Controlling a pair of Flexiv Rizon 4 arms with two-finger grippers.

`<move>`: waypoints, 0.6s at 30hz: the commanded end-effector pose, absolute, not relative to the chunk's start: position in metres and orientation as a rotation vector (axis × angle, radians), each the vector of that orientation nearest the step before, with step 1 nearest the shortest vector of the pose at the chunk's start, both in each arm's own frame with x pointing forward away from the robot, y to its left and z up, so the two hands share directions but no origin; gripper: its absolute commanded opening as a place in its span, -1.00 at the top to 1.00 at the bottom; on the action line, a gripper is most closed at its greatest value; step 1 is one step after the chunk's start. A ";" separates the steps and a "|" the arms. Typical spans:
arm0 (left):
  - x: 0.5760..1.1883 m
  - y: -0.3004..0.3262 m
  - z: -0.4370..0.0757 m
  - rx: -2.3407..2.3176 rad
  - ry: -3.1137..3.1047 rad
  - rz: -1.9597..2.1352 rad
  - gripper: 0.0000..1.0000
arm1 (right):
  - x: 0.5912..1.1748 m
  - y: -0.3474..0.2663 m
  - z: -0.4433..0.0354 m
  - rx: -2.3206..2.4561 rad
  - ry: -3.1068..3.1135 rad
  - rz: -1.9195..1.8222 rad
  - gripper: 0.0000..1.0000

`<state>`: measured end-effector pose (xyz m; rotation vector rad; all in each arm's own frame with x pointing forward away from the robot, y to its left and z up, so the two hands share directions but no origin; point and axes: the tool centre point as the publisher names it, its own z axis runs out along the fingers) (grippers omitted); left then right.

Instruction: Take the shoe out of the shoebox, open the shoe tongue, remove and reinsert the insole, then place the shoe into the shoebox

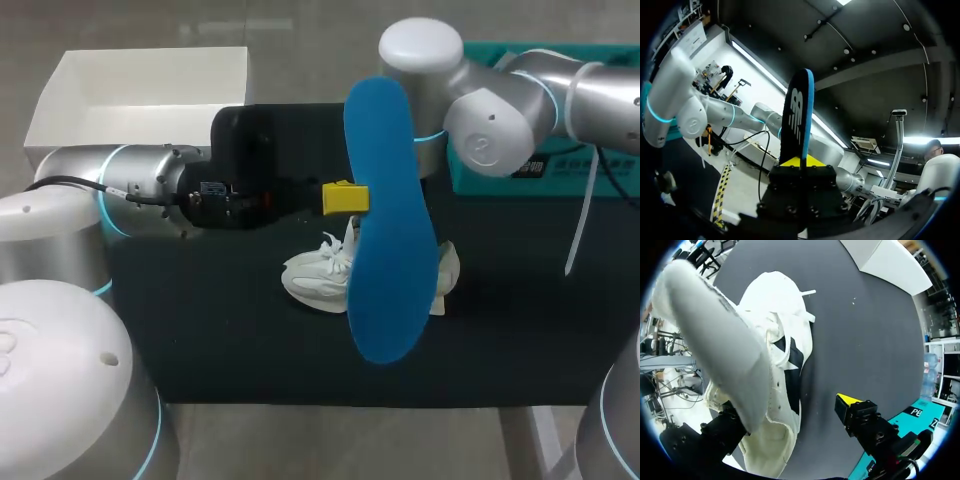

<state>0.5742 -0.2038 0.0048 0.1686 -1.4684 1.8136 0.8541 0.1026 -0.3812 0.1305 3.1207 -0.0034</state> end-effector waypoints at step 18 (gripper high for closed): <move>0.574 -0.205 0.004 0.167 -1.466 1.815 1.00 | 0.852 0.102 -0.383 0.104 3.141 0.019 1.00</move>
